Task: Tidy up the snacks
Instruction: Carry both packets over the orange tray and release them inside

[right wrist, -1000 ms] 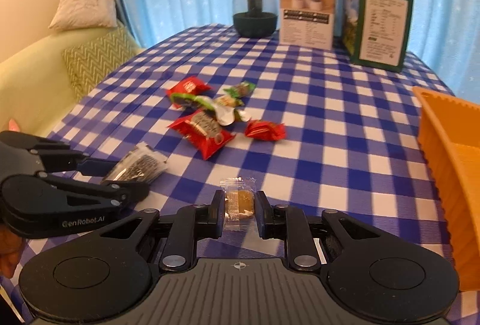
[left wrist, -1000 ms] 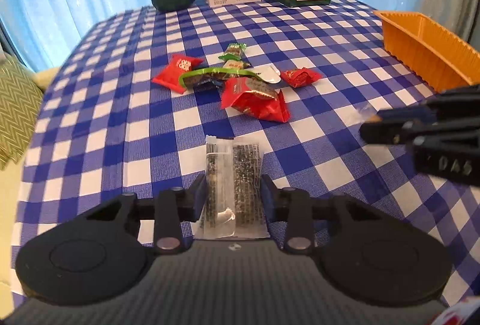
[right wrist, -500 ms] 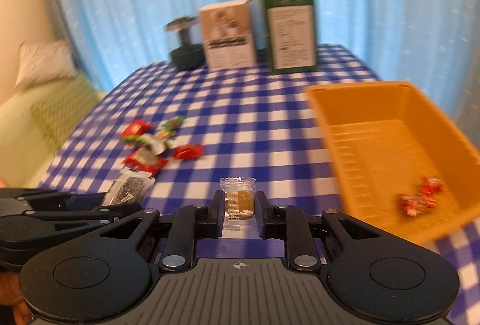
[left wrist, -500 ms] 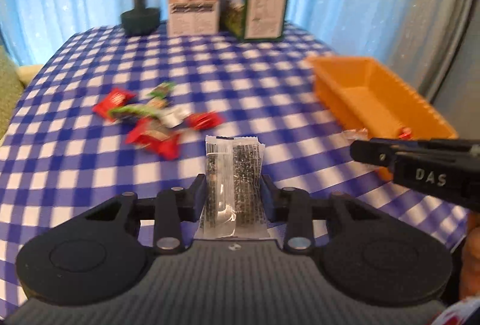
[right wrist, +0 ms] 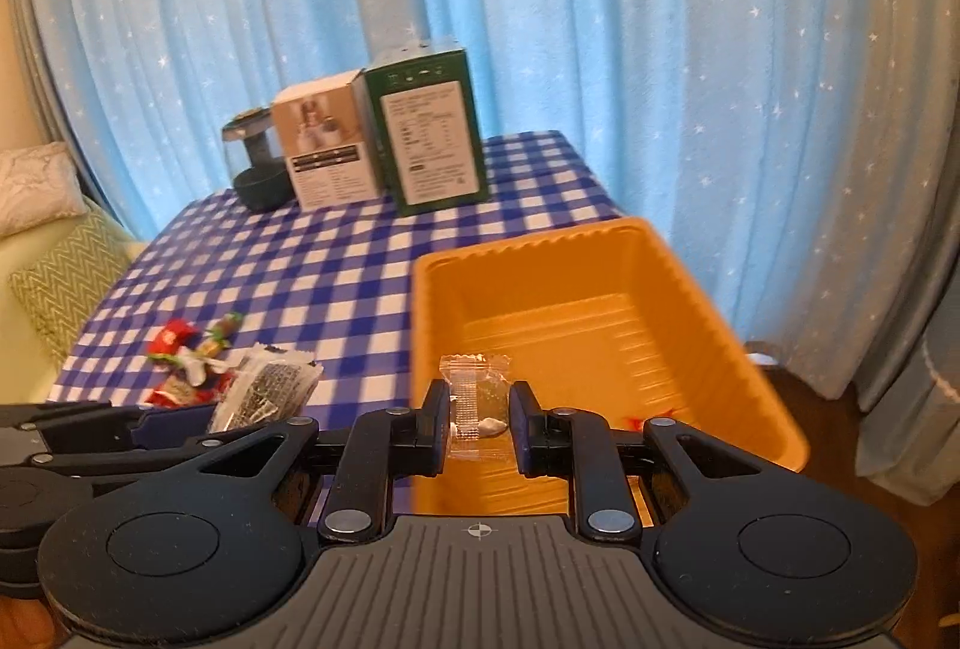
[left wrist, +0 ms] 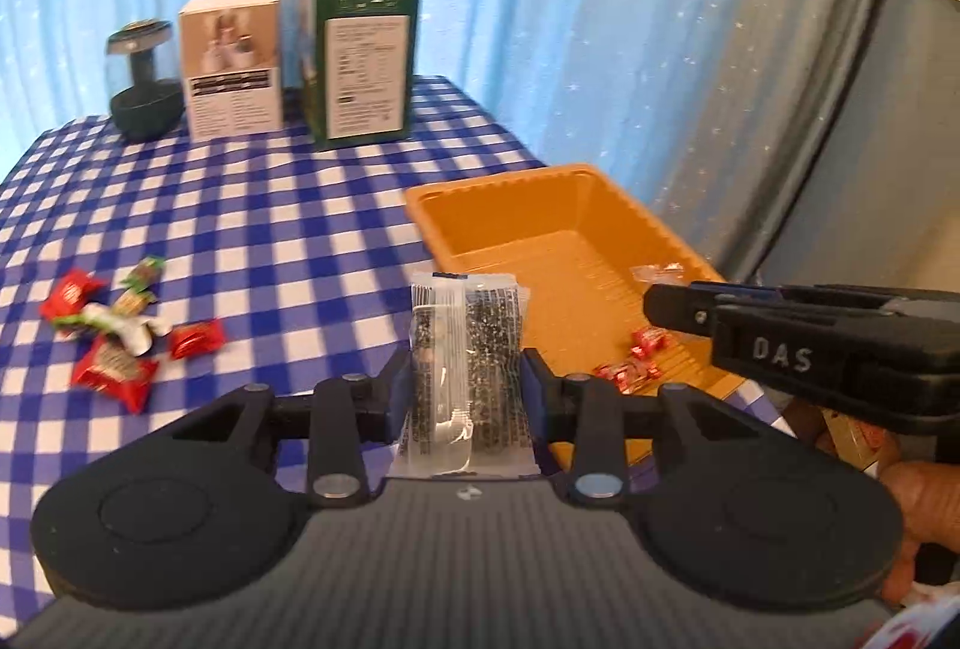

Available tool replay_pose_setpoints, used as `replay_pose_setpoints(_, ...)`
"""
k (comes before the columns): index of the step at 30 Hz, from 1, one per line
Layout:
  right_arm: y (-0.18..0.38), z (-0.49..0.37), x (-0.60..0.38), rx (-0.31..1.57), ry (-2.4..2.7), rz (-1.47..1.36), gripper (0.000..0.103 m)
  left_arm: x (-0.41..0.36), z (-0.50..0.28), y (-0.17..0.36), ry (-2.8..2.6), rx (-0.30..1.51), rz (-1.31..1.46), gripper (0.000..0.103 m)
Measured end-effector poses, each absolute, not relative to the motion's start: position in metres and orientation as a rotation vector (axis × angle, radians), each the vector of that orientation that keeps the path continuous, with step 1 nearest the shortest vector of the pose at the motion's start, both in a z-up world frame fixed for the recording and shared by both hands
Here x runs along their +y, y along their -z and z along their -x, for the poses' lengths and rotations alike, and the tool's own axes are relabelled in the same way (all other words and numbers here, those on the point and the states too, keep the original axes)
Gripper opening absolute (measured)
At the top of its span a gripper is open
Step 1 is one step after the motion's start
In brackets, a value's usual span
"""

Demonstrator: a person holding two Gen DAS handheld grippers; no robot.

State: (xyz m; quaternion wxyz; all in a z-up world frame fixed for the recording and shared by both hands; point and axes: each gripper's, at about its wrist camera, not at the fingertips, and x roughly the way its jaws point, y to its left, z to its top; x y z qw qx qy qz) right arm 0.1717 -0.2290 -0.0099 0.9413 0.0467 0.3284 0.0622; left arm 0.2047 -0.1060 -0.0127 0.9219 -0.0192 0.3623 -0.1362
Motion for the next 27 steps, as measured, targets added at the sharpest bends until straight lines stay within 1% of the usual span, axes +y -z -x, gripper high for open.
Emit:
replay_pose_setpoints(14, 0.022, -0.207, -0.274, 0.699, -0.078, -0.082, 0.022, -0.153, -0.243, 0.018, 0.331, 0.755, 0.011, 0.034)
replay_pose_setpoints(27, 0.028, -0.221, -0.29, 0.714, -0.074, -0.081, 0.022, -0.174, -0.26, 0.029, 0.348, 0.775, 0.01, 0.034)
